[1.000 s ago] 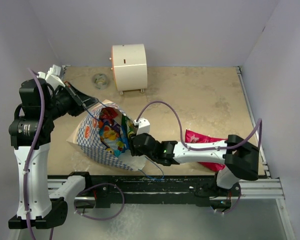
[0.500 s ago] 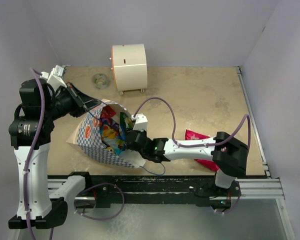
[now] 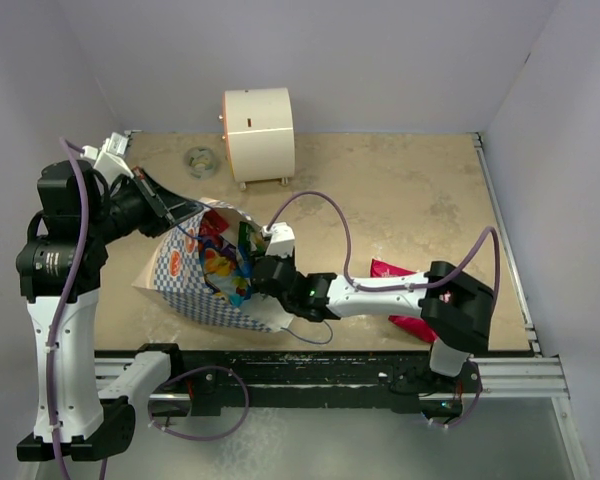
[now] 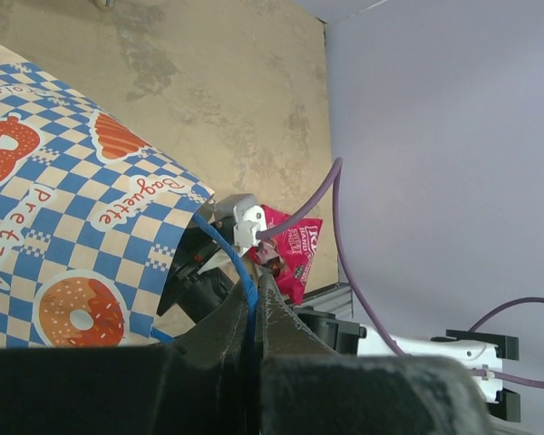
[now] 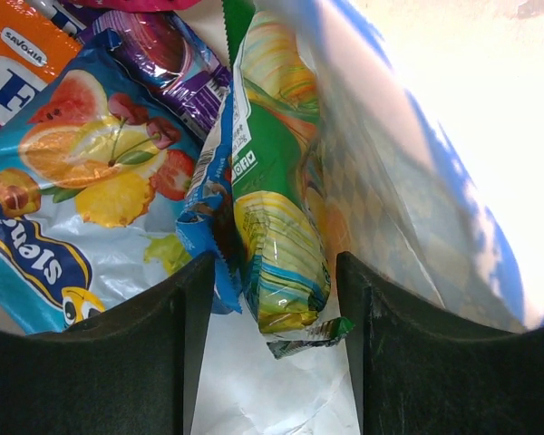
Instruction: Take the snacks out of the paper bag
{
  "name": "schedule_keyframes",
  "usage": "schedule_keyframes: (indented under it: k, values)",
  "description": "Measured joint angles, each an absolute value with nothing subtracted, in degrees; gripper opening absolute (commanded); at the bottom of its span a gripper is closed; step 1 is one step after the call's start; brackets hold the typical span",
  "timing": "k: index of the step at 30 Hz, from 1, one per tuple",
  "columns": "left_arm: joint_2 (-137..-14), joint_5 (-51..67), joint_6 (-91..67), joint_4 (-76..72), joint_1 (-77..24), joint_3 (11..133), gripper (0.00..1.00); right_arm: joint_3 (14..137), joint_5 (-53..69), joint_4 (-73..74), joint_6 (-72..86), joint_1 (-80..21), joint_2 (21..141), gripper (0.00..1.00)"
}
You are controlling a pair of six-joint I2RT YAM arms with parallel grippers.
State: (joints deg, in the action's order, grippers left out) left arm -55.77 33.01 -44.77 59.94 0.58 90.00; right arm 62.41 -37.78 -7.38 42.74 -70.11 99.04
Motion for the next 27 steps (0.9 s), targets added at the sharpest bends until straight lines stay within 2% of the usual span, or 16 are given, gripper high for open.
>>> schedule_keyframes:
  k: [6,12,21,27]
  values:
    - [-55.07,32.69,-44.73,61.10,0.58,90.00,0.00,59.35,-35.57,-9.34,41.39,-69.56,94.17,0.61]
    - [-55.07,32.53,-44.34,61.39,0.58,90.00,0.00,59.20,-35.59,-10.72,41.85,-68.58,90.37,0.57]
    - [-55.70,32.53,-44.36,61.47,0.58,90.00,0.00,60.69,-35.40,-10.68,41.80,-67.48,96.44,0.55]
    - [-56.14,32.51,-44.18,61.39,0.58,90.00,0.00,62.76,-34.89,-10.22,40.64,-67.42,99.70,0.45]
